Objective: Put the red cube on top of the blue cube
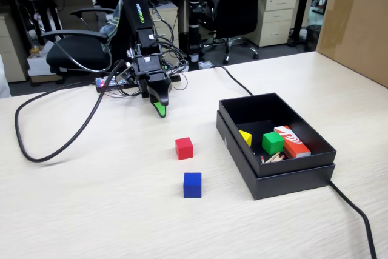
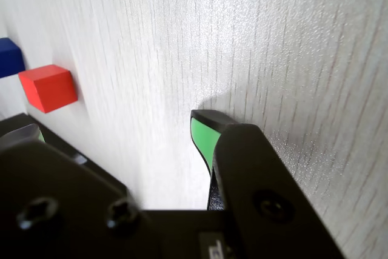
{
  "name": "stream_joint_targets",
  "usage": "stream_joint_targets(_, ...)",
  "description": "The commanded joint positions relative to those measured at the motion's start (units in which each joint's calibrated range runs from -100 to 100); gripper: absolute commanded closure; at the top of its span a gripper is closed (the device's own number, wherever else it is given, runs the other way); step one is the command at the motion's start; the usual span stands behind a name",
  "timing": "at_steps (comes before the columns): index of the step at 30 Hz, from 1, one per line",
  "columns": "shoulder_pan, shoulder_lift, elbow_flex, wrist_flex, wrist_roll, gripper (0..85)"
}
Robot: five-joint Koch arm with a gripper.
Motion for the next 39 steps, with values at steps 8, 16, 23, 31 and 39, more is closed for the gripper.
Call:
stream_joint_targets(8,-0.2,5.9,18.9,-15.1,0.0,38.2)
stream_joint_targets(16,0.3,23.0,36.0,-20.8,0.2,38.2)
stream_joint_targets(23,1.0,44.9,57.5,-29.1,2.1,38.2)
stream_joint_targets(31,1.4,62.2,71.4,-30.0,2.2,38.2)
stream_joint_targets(39,1.5,76.5,76.5,-30.1,2.6,38.2)
